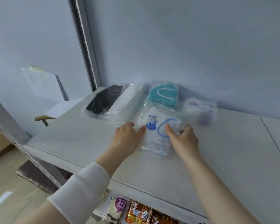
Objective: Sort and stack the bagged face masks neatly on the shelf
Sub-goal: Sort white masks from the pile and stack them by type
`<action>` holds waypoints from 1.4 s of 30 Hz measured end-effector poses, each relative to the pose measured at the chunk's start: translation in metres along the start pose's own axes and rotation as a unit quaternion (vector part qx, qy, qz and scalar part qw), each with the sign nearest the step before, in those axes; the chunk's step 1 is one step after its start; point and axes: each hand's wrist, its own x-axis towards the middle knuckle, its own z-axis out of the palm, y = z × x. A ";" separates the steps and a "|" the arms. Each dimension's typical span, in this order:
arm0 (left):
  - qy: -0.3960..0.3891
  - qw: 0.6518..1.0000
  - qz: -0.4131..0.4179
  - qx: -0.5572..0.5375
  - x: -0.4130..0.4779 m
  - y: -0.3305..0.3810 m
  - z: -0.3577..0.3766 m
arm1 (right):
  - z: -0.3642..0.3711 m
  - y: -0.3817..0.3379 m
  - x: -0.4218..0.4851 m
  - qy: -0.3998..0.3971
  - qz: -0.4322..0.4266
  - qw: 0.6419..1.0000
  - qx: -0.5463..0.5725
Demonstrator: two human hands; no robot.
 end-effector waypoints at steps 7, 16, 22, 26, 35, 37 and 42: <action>-0.111 0.986 0.060 -0.105 0.031 -0.004 -0.003 | 0.021 -0.013 -0.007 0.063 0.075 0.995 0.029; -0.215 0.954 0.017 -0.207 0.044 0.001 -0.009 | 0.017 -0.012 -0.023 0.051 0.094 0.989 0.102; -0.181 0.963 0.035 -0.198 0.034 0.001 -0.005 | 0.017 -0.006 -0.027 0.054 0.094 0.985 0.132; -0.198 0.954 0.039 -0.220 0.034 0.002 -0.006 | 0.017 -0.003 -0.026 0.058 0.097 0.983 0.145; -0.248 0.908 0.019 -0.337 0.037 0.003 -0.001 | 0.018 -0.002 -0.028 0.064 0.102 0.979 0.168; -0.247 0.906 0.043 -0.341 0.038 0.002 0.001 | 0.017 -0.003 -0.029 0.061 0.102 0.976 0.180; -0.279 0.854 0.150 -0.413 0.032 -0.014 -0.010 | 0.007 -0.011 -0.050 -0.017 0.055 0.968 0.245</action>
